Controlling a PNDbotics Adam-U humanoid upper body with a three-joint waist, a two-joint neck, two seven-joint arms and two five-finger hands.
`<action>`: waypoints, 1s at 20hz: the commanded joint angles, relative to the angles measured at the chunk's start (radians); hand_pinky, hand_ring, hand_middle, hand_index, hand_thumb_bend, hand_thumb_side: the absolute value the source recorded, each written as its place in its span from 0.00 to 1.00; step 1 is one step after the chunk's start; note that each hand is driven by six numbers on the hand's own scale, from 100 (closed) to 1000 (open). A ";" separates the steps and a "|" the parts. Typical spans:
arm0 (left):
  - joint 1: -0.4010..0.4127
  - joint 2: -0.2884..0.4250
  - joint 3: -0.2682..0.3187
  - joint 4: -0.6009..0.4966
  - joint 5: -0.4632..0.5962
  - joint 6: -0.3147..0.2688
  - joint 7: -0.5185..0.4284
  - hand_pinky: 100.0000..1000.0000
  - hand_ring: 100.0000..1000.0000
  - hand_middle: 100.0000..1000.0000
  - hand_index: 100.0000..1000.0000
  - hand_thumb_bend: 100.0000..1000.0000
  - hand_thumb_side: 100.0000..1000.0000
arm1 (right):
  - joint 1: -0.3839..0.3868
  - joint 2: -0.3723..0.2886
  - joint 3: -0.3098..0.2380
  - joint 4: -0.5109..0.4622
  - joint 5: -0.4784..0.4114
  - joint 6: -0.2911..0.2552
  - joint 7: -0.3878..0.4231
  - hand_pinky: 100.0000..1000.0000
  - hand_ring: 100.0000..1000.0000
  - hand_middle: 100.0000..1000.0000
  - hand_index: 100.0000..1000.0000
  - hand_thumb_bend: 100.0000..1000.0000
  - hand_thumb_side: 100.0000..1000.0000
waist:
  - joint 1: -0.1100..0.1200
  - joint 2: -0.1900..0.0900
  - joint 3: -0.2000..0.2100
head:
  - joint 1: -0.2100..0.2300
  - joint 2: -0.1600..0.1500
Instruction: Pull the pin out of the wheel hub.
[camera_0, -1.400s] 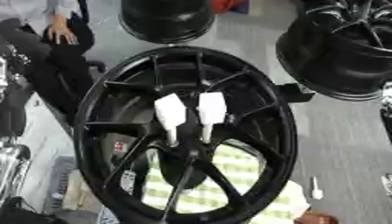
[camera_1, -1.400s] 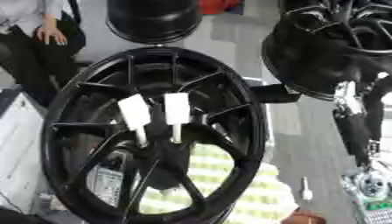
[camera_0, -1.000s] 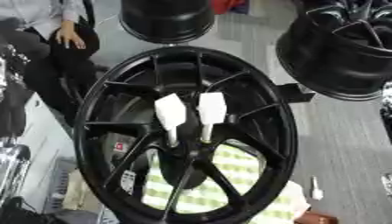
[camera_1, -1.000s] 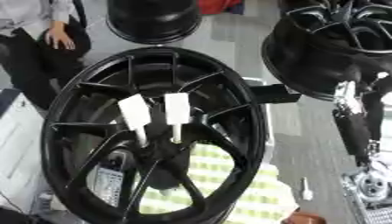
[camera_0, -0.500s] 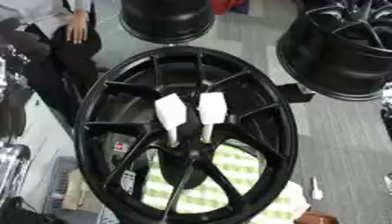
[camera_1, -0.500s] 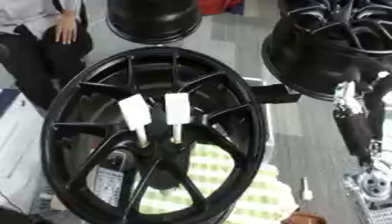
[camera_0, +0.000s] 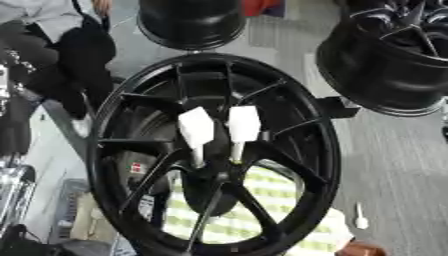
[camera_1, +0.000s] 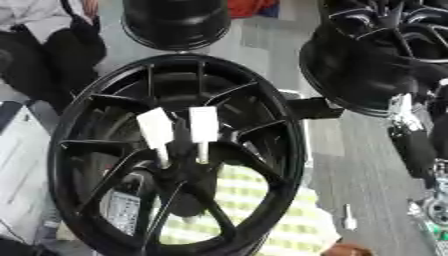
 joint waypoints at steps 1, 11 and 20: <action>-0.009 0.026 0.000 -0.020 -0.008 0.001 0.000 0.67 0.58 0.55 0.77 0.00 0.69 | -0.010 -0.102 -0.025 -0.018 0.029 -0.001 0.015 0.74 0.83 0.77 0.79 0.00 0.55 | 0.000 -0.013 -0.007 | -0.004 0.008; -0.166 0.342 -0.019 -0.020 -0.247 -0.080 -0.061 0.69 0.62 0.58 0.76 0.00 0.39 | 0.003 -0.119 -0.037 -0.018 0.030 -0.002 0.015 0.73 0.83 0.77 0.79 0.00 0.59 | 0.023 -0.024 -0.021 | -0.017 0.014; -0.464 0.652 -0.177 -0.020 -0.245 -0.061 -0.550 0.72 0.67 0.63 0.77 0.00 0.46 | 0.015 -0.051 -0.022 -0.018 0.021 0.011 -0.012 0.72 0.83 0.77 0.79 0.00 0.60 | 0.040 -0.019 -0.030 | -0.006 0.014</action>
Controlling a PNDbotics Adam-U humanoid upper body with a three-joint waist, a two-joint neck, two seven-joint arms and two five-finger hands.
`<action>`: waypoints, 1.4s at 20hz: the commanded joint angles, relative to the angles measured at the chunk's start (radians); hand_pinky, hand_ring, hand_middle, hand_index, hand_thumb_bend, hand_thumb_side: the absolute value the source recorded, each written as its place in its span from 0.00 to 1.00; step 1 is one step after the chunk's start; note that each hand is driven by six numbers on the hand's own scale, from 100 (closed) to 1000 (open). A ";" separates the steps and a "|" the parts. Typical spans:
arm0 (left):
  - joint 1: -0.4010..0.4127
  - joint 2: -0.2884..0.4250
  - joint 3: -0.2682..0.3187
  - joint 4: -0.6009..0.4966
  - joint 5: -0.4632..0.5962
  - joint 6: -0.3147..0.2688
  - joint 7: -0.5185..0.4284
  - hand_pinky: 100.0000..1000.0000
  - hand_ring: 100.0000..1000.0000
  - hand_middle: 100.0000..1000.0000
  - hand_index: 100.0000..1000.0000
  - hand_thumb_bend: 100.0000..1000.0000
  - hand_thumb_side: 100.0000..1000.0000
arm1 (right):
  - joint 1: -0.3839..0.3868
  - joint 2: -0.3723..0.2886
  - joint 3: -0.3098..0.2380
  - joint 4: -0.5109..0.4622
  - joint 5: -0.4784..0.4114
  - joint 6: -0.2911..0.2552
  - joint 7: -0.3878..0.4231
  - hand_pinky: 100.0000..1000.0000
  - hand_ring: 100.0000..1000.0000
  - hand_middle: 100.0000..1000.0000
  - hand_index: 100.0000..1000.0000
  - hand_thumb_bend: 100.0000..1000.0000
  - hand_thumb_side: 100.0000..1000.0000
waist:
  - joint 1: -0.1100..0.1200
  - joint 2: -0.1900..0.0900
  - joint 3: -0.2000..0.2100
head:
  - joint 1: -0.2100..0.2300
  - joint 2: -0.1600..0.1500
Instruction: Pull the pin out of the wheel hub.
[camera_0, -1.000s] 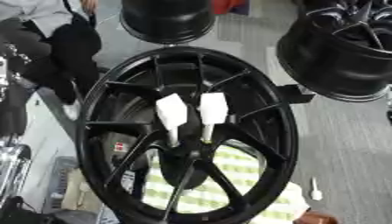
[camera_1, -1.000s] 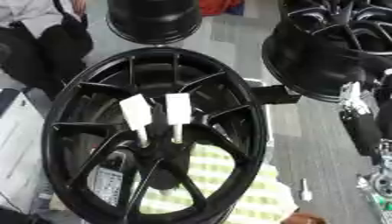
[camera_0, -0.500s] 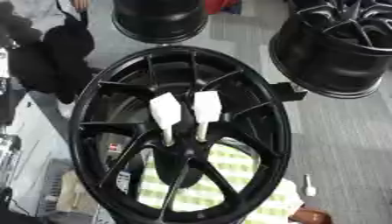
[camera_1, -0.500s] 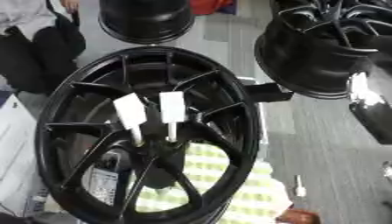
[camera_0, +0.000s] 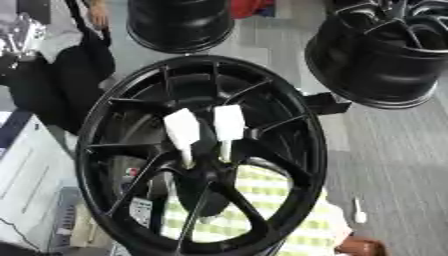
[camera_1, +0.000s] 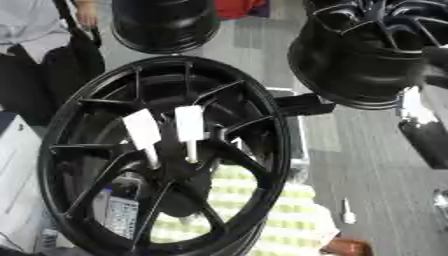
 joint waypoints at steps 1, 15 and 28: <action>-0.080 0.091 -0.057 -0.015 0.025 0.007 -0.182 0.72 0.67 0.63 0.77 0.00 0.46 | -0.001 -0.005 0.001 -0.018 -0.004 0.003 -0.008 0.72 0.83 0.77 0.79 0.00 0.60 | 0.006 -0.009 -0.002 | 0.006 0.005; -0.367 0.093 -0.280 -0.015 0.057 0.068 -0.594 0.74 0.70 0.66 0.78 0.05 0.50 | 0.000 0.008 0.021 -0.018 -0.013 0.009 -0.009 0.71 0.83 0.77 0.79 0.00 0.61 | 0.022 -0.007 -0.005 | -0.004 0.001; -0.478 -0.032 -0.485 0.115 -0.012 0.035 -0.710 0.78 0.76 0.74 0.82 0.31 0.29 | -0.019 0.022 0.032 -0.018 -0.032 0.007 0.004 0.71 0.83 0.77 0.79 0.00 0.61 | 0.025 -0.004 -0.014 | 0.009 0.005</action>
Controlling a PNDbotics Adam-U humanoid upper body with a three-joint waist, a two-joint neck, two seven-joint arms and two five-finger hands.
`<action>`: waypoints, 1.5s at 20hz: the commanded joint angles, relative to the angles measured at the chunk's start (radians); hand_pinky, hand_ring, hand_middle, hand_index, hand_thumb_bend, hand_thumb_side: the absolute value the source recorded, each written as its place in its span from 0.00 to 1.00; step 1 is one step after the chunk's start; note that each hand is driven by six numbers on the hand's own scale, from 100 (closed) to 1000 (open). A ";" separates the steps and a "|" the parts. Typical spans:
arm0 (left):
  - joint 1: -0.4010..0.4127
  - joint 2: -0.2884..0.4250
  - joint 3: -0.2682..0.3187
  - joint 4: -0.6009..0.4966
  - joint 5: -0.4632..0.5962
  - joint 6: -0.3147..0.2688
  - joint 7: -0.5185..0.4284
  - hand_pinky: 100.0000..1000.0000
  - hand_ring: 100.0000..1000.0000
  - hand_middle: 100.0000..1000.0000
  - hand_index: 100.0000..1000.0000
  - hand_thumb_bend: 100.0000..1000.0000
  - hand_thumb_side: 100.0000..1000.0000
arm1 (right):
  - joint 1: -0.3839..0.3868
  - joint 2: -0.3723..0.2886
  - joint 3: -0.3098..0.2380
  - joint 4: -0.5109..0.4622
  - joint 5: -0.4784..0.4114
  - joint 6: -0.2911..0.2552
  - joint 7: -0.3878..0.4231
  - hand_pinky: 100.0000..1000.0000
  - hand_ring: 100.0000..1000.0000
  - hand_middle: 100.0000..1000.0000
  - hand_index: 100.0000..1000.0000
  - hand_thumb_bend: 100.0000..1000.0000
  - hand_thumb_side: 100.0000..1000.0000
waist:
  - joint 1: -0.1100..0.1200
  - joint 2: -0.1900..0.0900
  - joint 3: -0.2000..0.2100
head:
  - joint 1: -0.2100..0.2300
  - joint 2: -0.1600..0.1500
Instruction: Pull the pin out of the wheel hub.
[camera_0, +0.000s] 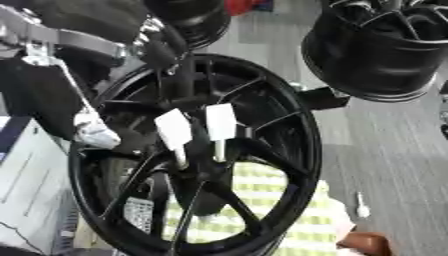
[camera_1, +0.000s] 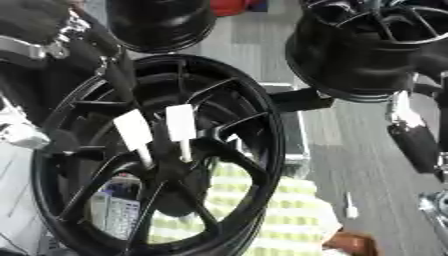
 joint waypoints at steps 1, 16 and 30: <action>-0.029 -0.023 -0.027 0.054 -0.020 -0.022 -0.020 0.78 0.76 0.74 0.83 0.31 0.29 | -0.011 -0.006 -0.002 -0.018 -0.009 -0.001 0.003 0.71 0.83 0.77 0.79 0.00 0.61 | 0.000 -0.015 0.001 | 0.004 0.005; -0.003 -0.094 -0.069 0.254 -0.100 -0.079 -0.021 0.76 0.74 0.72 0.81 0.22 0.22 | -0.021 0.011 0.000 -0.018 -0.017 -0.003 0.000 0.71 0.83 0.77 0.79 0.00 0.61 | -0.009 -0.003 -0.008 | 0.021 0.005; 0.002 -0.098 -0.064 0.308 -0.127 -0.114 -0.021 0.78 0.77 0.76 0.83 0.43 0.33 | -0.021 0.022 0.005 -0.018 -0.021 -0.002 -0.004 0.70 0.83 0.77 0.79 0.00 0.61 | -0.010 0.001 -0.011 | 0.033 0.005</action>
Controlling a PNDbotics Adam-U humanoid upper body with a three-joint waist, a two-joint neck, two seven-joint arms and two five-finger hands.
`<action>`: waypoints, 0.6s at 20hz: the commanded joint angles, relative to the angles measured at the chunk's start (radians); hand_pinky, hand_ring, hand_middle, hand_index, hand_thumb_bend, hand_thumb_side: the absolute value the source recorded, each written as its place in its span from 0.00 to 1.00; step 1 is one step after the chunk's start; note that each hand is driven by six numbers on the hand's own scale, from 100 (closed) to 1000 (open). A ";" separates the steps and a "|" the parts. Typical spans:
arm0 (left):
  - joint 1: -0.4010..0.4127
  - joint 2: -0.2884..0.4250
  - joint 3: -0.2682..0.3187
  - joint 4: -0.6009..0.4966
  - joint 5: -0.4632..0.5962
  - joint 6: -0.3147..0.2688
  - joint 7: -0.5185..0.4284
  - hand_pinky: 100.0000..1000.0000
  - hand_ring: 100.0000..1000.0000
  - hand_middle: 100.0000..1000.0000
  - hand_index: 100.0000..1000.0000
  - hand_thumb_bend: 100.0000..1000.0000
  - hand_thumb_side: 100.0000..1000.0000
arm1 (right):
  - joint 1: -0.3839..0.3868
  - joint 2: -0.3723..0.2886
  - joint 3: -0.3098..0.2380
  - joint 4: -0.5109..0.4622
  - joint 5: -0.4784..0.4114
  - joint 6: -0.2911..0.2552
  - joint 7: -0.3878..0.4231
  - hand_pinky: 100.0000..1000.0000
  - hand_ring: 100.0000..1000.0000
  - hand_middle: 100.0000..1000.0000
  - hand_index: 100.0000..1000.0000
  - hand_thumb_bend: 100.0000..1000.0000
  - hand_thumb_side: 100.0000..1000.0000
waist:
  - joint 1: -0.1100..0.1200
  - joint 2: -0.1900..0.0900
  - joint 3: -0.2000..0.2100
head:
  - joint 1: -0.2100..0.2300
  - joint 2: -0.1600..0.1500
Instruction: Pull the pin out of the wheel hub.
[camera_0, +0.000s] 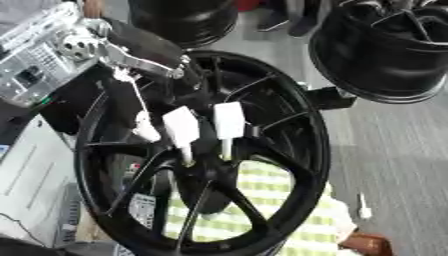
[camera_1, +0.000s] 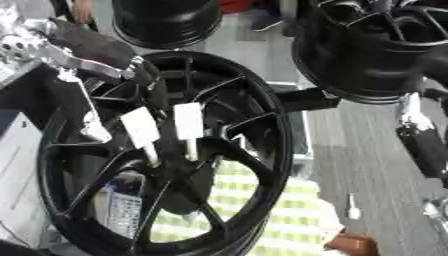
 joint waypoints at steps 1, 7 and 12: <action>-0.017 0.008 0.022 0.014 -0.022 -0.073 -0.058 0.78 0.77 0.76 0.83 0.43 0.32 | -0.009 -0.010 -0.002 -0.018 -0.001 -0.001 -0.002 0.70 0.83 0.77 0.79 0.00 0.61 | 0.000 -0.010 -0.003 | 0.003 0.005; -0.003 -0.003 0.019 0.058 -0.065 -0.107 -0.058 0.77 0.76 0.75 0.82 0.40 0.28 | -0.008 -0.004 -0.002 -0.018 -0.001 -0.002 -0.005 0.70 0.83 0.77 0.79 0.00 0.61 | 0.000 -0.009 -0.007 | 0.007 0.005; 0.008 -0.005 0.012 0.073 -0.064 -0.120 -0.058 0.77 0.76 0.75 0.82 0.37 0.27 | -0.007 -0.001 -0.003 -0.018 0.000 -0.002 -0.008 0.70 0.83 0.77 0.79 0.00 0.61 | -0.001 -0.009 -0.007 | 0.008 0.005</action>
